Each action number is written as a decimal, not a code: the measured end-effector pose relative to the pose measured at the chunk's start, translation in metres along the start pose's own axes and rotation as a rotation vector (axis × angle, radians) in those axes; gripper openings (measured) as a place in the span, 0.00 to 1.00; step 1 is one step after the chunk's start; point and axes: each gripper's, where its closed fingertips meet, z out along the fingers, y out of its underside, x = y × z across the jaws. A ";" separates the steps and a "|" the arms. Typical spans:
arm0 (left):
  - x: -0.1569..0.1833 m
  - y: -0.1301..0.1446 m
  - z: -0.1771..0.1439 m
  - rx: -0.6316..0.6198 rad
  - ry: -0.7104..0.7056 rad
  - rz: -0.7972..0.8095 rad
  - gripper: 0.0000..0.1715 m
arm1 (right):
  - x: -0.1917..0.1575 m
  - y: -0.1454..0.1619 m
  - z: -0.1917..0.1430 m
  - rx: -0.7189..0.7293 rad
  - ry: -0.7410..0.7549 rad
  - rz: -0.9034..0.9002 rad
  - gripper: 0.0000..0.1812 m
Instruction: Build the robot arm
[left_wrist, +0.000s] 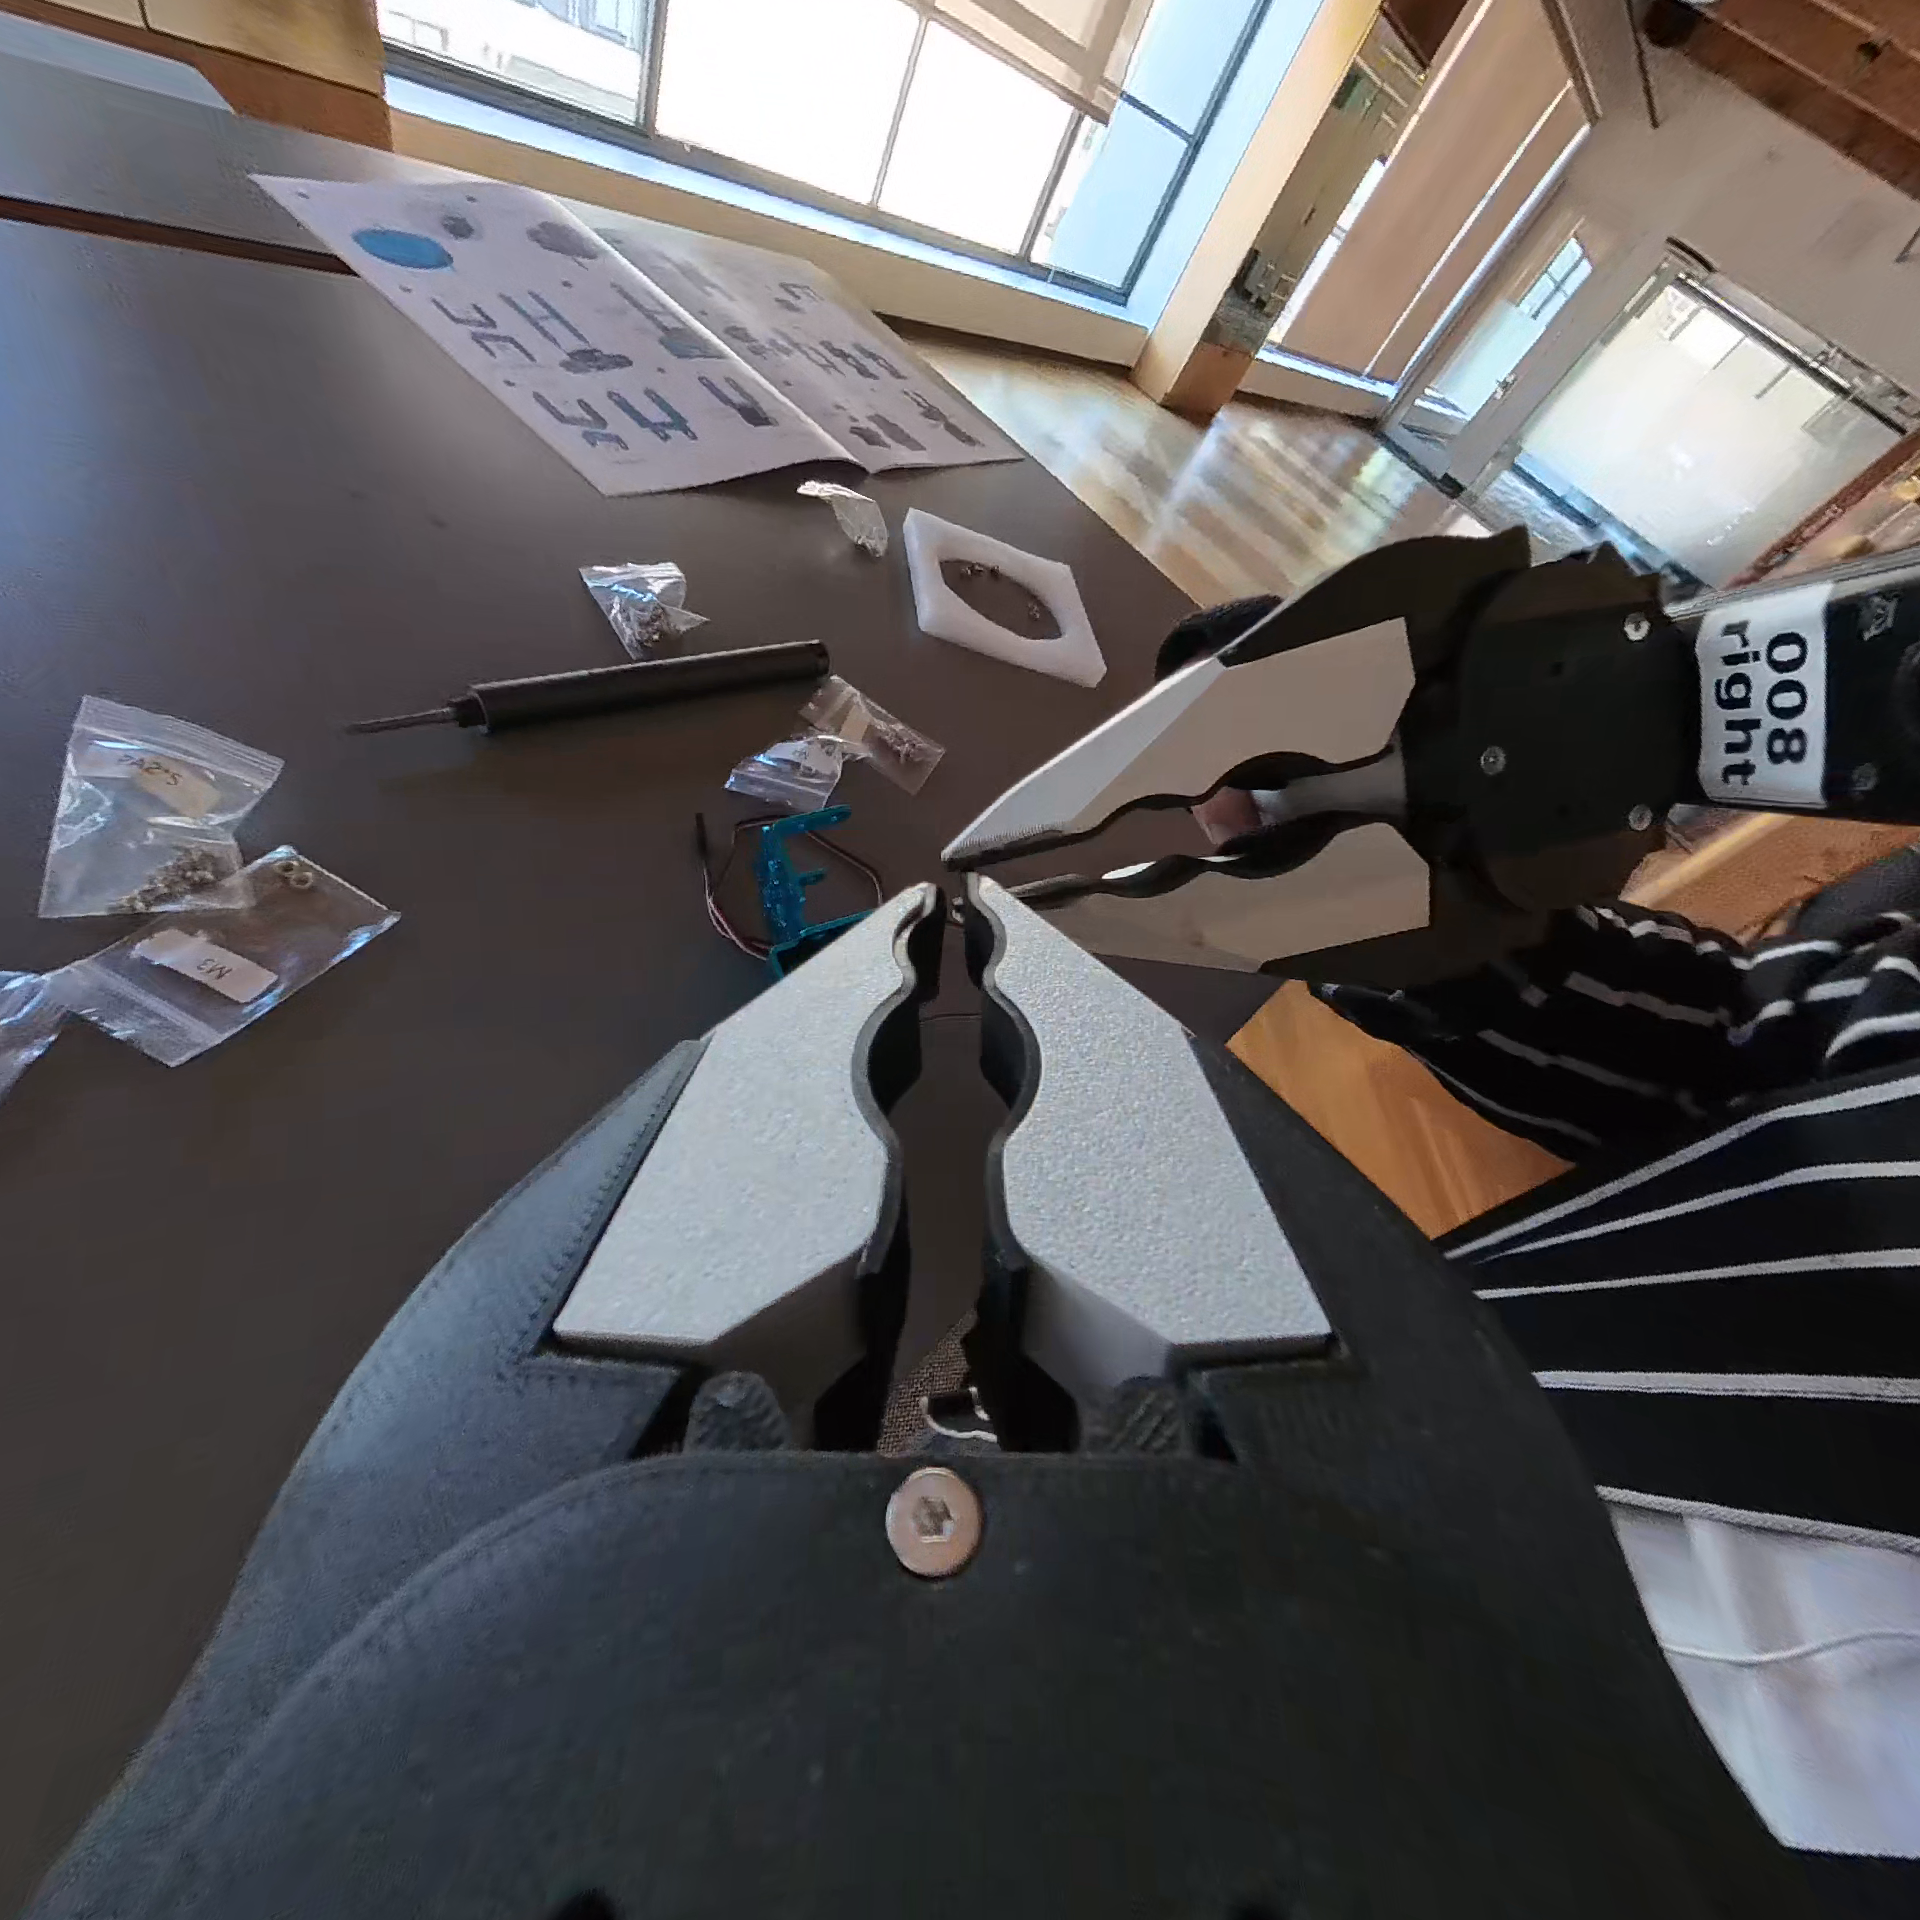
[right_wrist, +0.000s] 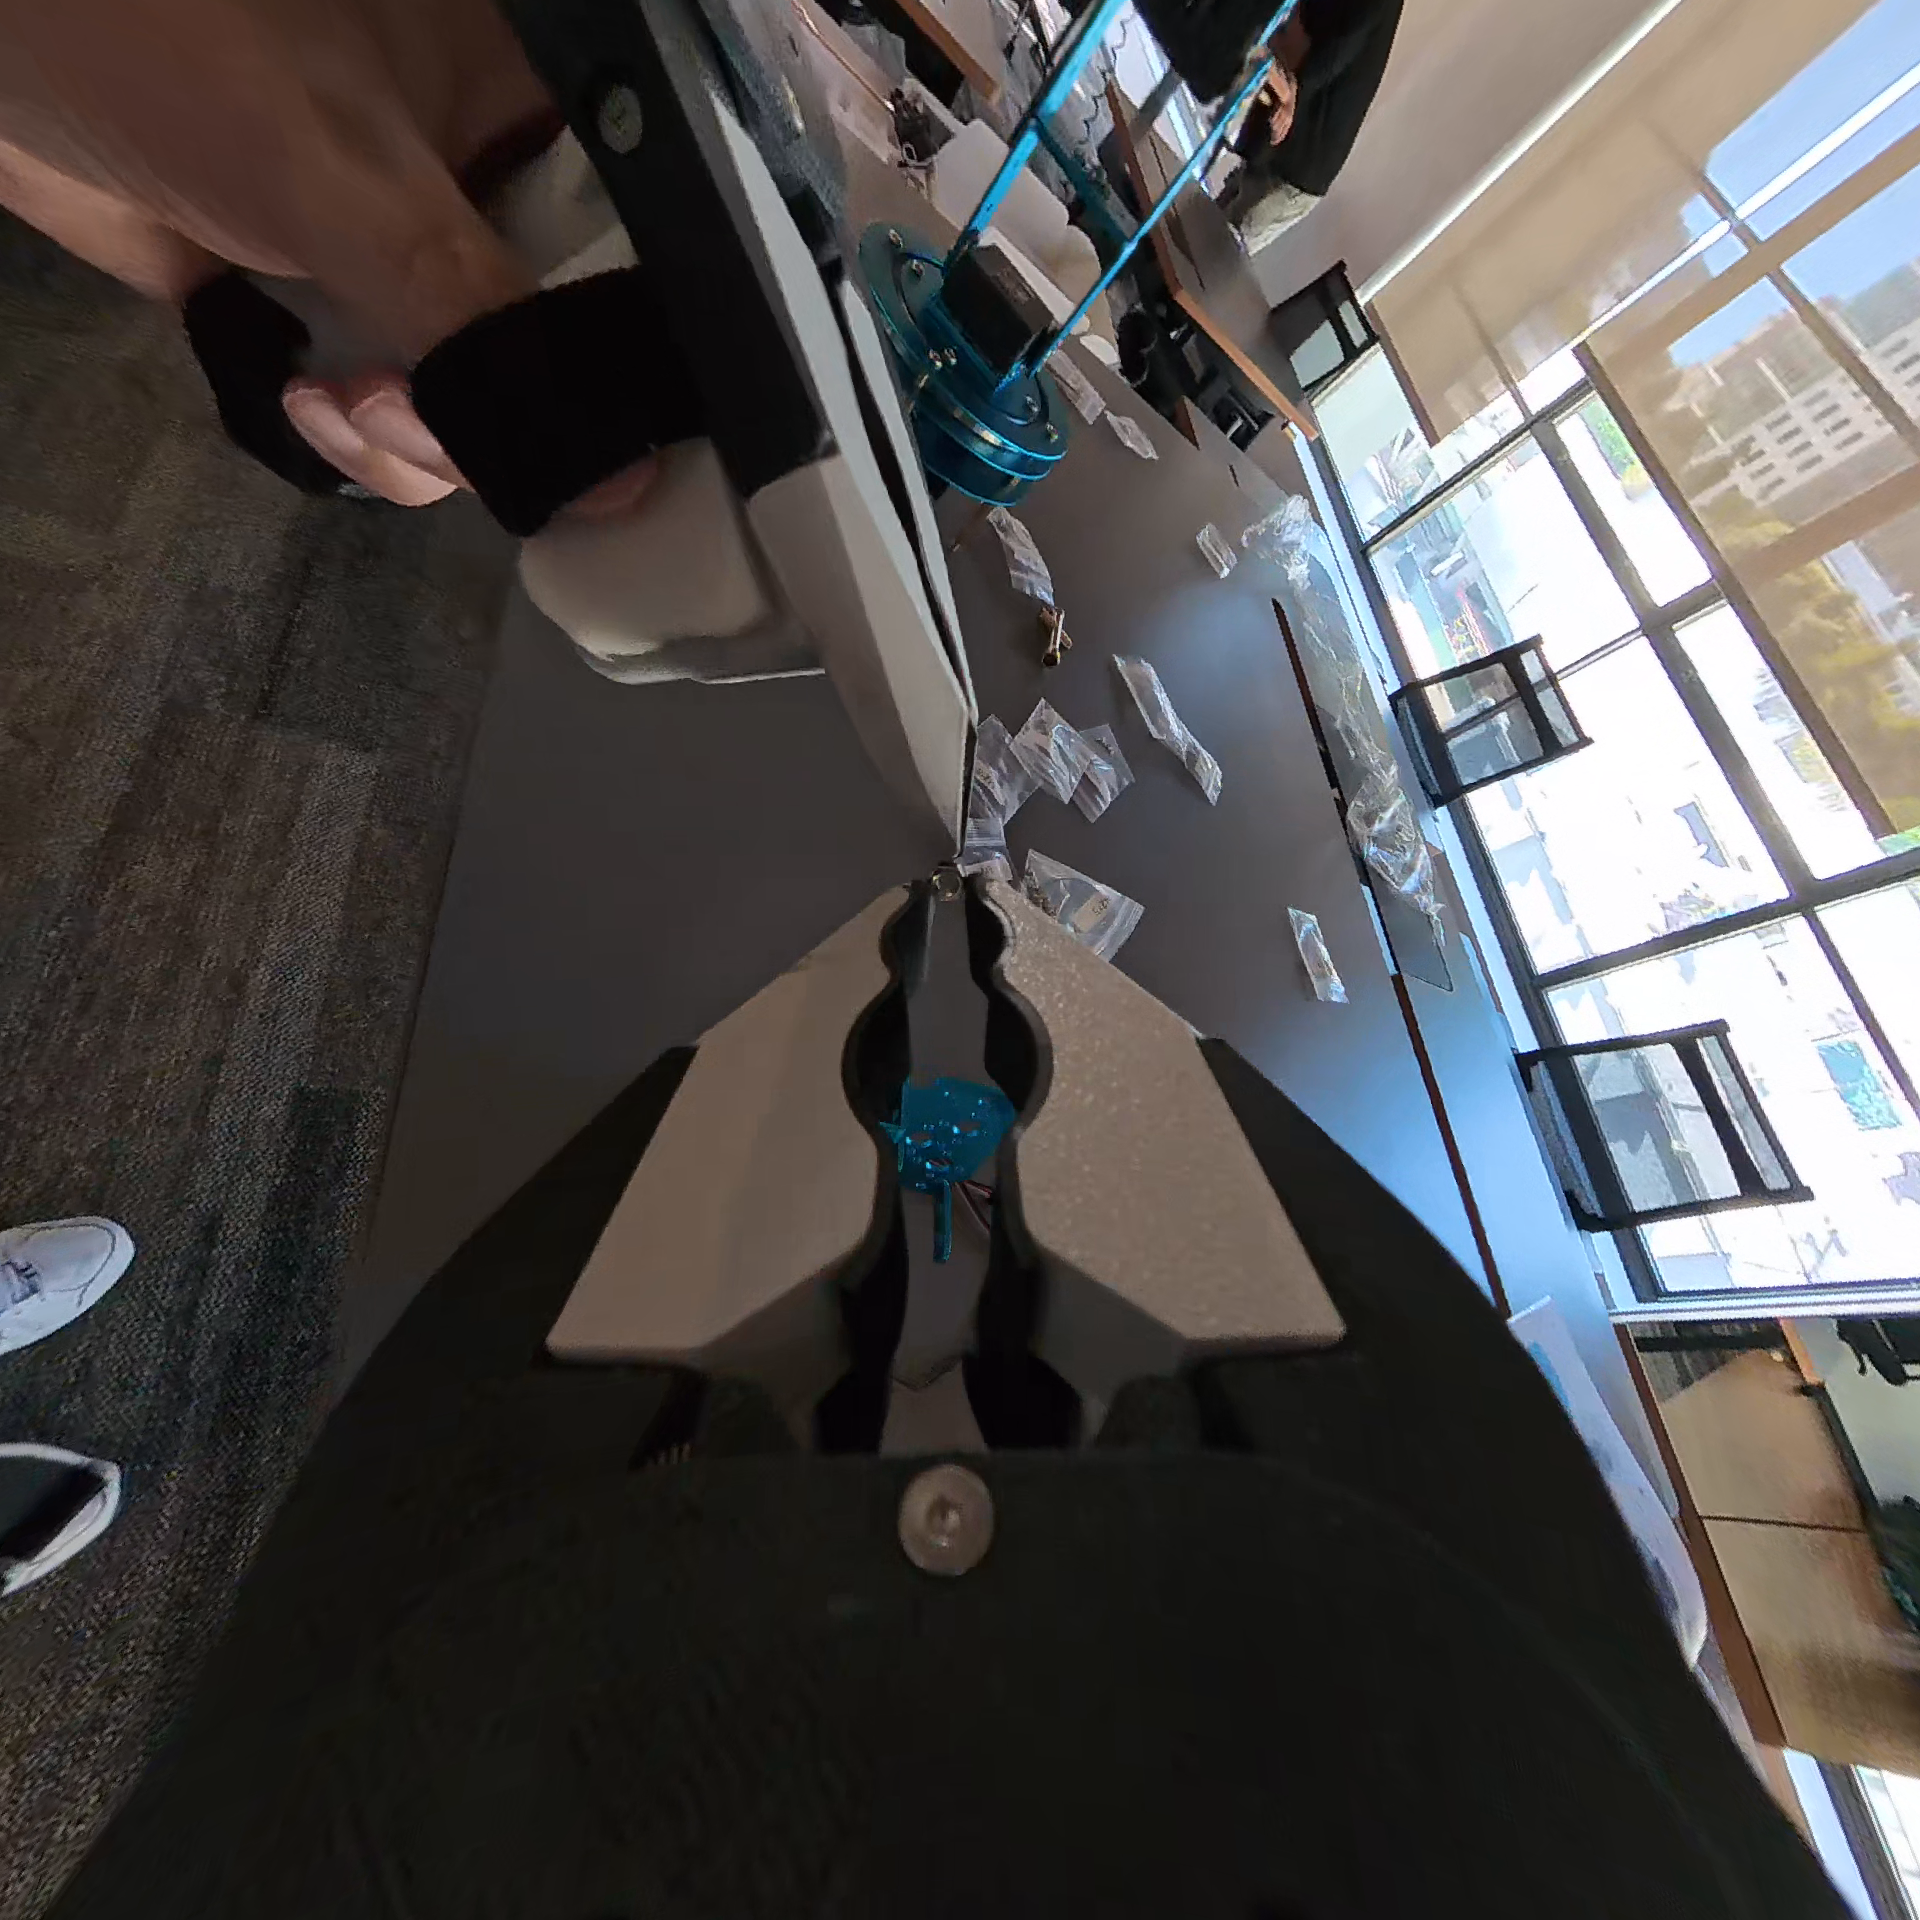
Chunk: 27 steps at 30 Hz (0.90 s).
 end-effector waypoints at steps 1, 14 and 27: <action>-0.001 0.001 -0.001 -0.003 0.015 -0.003 0.00 | -0.001 0.000 0.002 -0.007 0.006 0.001 0.03; -0.013 0.002 -0.006 -0.054 0.133 -0.062 0.00 | -0.004 -0.001 0.019 -0.087 0.049 0.009 0.03; -0.021 0.012 0.000 -0.118 0.170 -0.037 0.00 | -0.006 0.008 0.026 -0.151 0.055 0.026 0.03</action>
